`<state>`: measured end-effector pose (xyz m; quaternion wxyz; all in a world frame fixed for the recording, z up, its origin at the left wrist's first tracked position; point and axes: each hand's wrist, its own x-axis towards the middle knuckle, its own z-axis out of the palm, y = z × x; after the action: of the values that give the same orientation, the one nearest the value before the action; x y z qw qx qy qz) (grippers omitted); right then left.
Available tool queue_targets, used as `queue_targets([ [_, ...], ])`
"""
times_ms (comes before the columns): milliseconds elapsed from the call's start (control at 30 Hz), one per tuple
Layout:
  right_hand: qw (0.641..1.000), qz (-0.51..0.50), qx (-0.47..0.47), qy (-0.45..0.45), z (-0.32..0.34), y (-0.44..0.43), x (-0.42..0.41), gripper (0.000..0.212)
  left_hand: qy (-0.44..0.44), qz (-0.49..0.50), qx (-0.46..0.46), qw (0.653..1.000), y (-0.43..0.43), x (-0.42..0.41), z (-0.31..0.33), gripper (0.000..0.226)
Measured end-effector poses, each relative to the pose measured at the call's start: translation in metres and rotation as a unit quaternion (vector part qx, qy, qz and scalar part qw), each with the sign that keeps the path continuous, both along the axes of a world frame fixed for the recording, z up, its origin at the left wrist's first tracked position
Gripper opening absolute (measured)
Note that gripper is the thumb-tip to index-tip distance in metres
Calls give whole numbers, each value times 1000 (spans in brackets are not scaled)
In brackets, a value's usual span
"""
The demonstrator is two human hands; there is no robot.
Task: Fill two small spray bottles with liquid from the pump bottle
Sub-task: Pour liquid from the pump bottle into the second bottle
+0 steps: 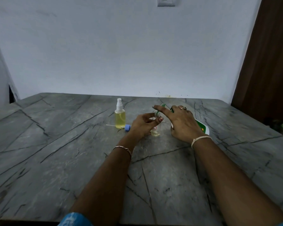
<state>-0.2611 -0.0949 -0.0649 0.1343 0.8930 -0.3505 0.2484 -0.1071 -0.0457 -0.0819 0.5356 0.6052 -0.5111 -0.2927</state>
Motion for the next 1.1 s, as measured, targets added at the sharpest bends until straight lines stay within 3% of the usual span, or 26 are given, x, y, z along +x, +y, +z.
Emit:
queue_targets([
  [300, 999, 7, 10, -32, 1, -3, 10, 68, 6, -4, 1, 1000, 3, -1, 2, 50],
  [533, 1000, 3, 7, -8, 0, -1, 1, 88, 17, -5, 6, 1000, 3, -1, 2, 51],
  [833, 999, 14, 23, -38, 2, -1, 8, 67, 13, -7, 8, 1000, 3, 0, 3, 50],
  [1100, 1000, 4, 10, -11, 0, -1, 2, 83, 33, -6, 12, 999, 1, 0, 1, 55],
])
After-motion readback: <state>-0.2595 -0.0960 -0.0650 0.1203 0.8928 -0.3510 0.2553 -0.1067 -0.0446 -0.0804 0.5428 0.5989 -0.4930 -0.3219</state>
